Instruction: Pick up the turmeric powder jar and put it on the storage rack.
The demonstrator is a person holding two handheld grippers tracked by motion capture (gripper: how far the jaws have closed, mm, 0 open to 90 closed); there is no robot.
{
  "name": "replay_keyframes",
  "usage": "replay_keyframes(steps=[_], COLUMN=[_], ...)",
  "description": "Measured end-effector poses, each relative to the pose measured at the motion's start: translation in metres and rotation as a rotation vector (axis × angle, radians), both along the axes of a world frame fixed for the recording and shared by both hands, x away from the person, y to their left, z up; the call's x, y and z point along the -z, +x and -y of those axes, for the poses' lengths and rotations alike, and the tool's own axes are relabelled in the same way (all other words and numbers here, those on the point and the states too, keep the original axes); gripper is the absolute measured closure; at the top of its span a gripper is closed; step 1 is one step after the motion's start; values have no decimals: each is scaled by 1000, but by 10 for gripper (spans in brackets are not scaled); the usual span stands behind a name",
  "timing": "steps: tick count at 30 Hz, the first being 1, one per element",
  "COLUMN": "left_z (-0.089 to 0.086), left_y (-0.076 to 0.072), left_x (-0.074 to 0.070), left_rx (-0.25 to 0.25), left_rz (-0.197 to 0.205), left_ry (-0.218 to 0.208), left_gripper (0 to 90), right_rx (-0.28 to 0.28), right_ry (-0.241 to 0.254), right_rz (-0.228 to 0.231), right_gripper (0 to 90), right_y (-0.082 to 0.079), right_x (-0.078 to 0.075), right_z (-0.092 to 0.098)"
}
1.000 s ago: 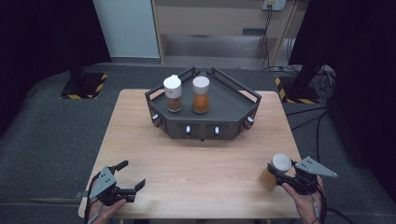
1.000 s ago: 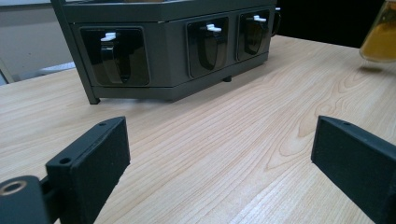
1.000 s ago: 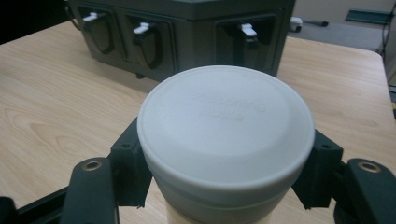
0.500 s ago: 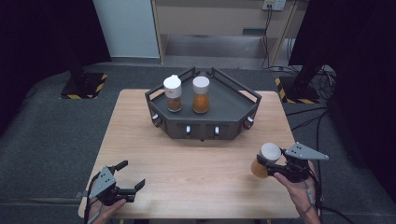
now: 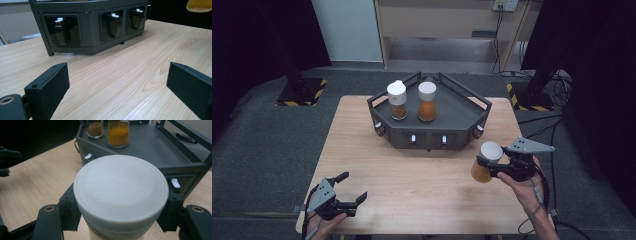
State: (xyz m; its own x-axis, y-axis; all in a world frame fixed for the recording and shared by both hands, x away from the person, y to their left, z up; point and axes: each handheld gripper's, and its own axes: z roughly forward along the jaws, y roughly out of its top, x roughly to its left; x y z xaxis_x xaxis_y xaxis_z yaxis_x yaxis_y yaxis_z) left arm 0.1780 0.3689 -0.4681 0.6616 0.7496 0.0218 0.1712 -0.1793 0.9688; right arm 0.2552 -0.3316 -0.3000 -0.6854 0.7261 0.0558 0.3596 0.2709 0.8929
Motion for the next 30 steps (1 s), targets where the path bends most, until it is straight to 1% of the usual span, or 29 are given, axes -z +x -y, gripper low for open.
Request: replay_keyframes(steps=[5, 11, 14, 24, 30], left_z=[0, 0, 0, -1, -1], left_y=[0, 0, 0, 0, 0], left_x=[0, 0, 0, 1, 1], left_rx=[-1, 0, 0, -3, -3], left_rz=[1, 0, 0, 0, 0], left_ry=[-1, -1, -1, -6, -7], left_gripper=[34, 35, 35, 35, 34], right_rx=[-23, -40, -38, -27, -7], right_ry=[-13, -20, -10, -12, -16], right_rz=[6, 20, 20, 35, 40], right_gripper=[337, 337, 337, 337, 337], right_y=[9, 22, 29, 52, 65], right_x=[-16, -29, -34, -52, -61], right_z=[-7, -15, -19, -38, -48])
